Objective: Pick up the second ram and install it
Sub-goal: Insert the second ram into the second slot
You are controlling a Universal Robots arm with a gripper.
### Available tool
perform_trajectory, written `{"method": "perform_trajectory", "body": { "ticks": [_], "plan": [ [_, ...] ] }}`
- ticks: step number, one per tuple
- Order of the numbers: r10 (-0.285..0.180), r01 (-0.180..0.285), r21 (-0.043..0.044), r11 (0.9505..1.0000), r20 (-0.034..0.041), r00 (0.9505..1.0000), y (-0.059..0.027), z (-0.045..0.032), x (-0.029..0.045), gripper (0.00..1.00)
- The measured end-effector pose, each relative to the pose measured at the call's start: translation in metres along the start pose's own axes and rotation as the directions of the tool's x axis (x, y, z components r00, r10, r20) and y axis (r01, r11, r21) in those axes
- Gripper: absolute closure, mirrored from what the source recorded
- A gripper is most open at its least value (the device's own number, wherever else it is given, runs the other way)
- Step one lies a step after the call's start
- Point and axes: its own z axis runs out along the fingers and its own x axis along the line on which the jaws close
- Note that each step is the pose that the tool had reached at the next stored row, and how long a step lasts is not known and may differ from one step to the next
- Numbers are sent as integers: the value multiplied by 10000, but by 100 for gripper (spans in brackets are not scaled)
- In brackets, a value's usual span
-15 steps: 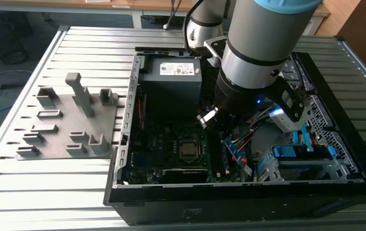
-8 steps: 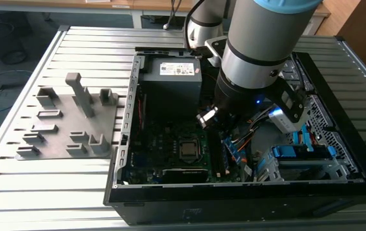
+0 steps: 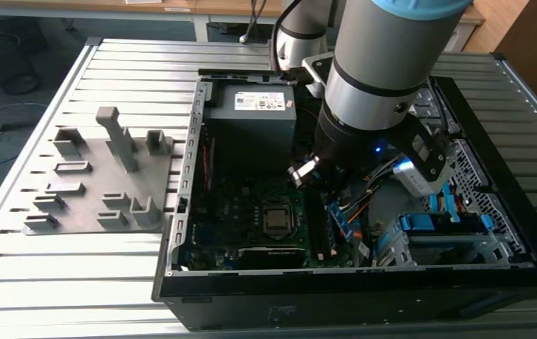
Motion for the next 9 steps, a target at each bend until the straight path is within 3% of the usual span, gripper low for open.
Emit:
{"method": "perform_trajectory", "body": {
  "ticks": [9],
  "plan": [
    [318,-318,12,9995,16,9995,0,0,0,86]
  ]
}}
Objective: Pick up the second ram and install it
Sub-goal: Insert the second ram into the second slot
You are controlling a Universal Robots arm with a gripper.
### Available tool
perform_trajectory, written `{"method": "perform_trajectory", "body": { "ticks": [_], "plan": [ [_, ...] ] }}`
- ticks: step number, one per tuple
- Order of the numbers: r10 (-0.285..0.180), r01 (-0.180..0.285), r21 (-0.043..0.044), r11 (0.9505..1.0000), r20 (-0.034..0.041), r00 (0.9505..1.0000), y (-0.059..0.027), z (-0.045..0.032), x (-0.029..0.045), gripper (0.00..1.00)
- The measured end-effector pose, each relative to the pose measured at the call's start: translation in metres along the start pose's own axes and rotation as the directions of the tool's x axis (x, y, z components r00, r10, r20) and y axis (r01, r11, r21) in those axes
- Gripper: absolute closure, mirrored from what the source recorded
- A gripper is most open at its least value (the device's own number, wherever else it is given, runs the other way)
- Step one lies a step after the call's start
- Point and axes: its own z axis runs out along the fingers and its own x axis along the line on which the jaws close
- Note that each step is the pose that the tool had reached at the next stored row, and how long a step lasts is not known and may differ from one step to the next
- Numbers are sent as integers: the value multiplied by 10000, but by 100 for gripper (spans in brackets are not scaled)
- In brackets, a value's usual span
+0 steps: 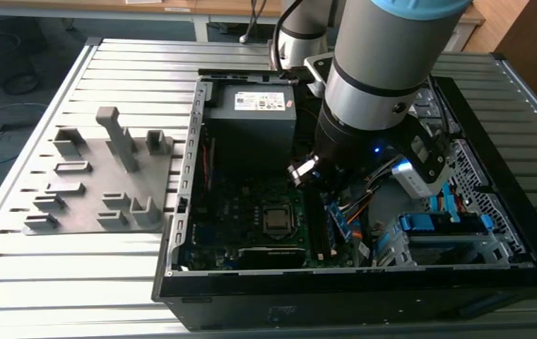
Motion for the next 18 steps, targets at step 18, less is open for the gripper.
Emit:
{"method": "perform_trajectory", "body": {
  "ticks": [18],
  "plan": [
    [669,-669,24,9978,32,9978,0,0,0,86]
  ]
}}
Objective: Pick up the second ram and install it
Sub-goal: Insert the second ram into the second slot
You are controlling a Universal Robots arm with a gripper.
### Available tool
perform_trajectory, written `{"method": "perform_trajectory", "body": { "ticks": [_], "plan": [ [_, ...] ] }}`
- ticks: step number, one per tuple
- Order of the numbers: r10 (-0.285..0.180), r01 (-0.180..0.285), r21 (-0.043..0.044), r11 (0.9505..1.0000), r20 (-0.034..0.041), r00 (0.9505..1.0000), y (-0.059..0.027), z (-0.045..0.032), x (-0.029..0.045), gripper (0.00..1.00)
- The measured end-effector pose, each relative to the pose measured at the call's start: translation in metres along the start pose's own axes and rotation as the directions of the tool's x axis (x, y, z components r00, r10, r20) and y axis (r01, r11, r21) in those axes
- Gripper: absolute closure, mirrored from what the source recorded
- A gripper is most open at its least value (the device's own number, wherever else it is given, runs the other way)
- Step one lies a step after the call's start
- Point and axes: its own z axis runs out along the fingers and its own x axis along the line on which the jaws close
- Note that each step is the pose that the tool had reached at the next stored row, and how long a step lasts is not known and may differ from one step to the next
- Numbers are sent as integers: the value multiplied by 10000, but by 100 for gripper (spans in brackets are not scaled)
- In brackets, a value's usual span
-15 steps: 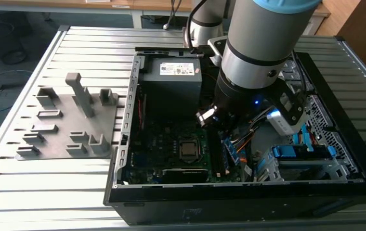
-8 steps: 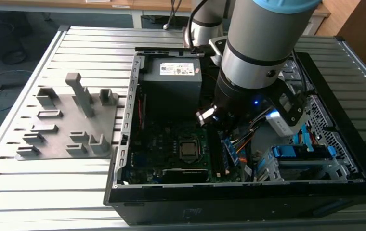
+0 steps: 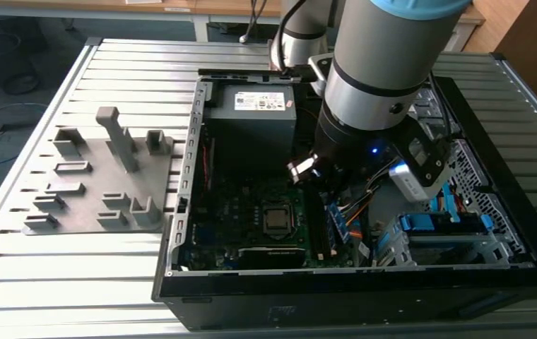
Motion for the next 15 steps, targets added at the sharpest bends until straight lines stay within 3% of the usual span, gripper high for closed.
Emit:
{"method": "perform_trajectory", "body": {
  "ticks": [15],
  "plan": [
    [475,-475,18,9989,23,9989,0,0,0,86]
  ]
}}
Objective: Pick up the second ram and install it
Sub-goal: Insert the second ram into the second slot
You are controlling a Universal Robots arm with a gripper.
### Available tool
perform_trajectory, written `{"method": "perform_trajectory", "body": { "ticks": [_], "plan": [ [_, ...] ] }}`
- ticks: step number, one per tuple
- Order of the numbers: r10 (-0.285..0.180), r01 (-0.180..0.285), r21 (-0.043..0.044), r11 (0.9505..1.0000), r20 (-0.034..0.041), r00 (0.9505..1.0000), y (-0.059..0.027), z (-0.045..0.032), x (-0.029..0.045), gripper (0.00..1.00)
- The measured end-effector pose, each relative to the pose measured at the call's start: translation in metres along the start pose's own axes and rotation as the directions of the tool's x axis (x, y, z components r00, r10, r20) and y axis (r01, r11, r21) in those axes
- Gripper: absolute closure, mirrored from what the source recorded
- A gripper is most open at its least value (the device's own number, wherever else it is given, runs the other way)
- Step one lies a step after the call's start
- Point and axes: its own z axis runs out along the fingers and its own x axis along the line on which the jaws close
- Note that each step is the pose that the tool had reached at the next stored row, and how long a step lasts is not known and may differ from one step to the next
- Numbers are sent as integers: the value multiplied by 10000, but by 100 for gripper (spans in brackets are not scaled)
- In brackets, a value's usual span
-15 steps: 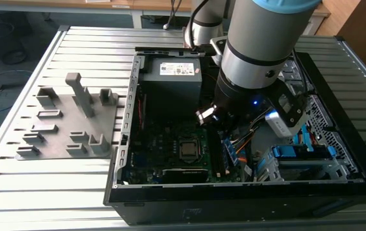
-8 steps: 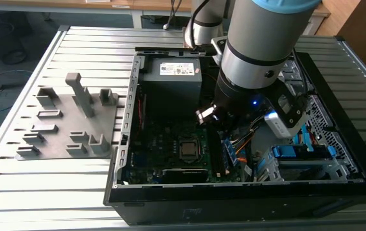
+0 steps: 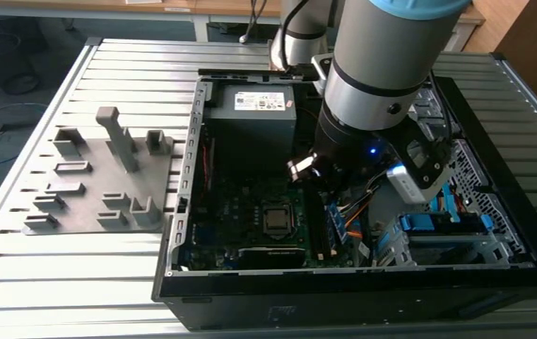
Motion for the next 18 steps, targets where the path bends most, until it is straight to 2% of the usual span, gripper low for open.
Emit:
{"method": "perform_trajectory", "body": {
  "ticks": [18],
  "plan": [
    [704,-704,25,9975,35,9975,0,1,0,86]
  ]
}}
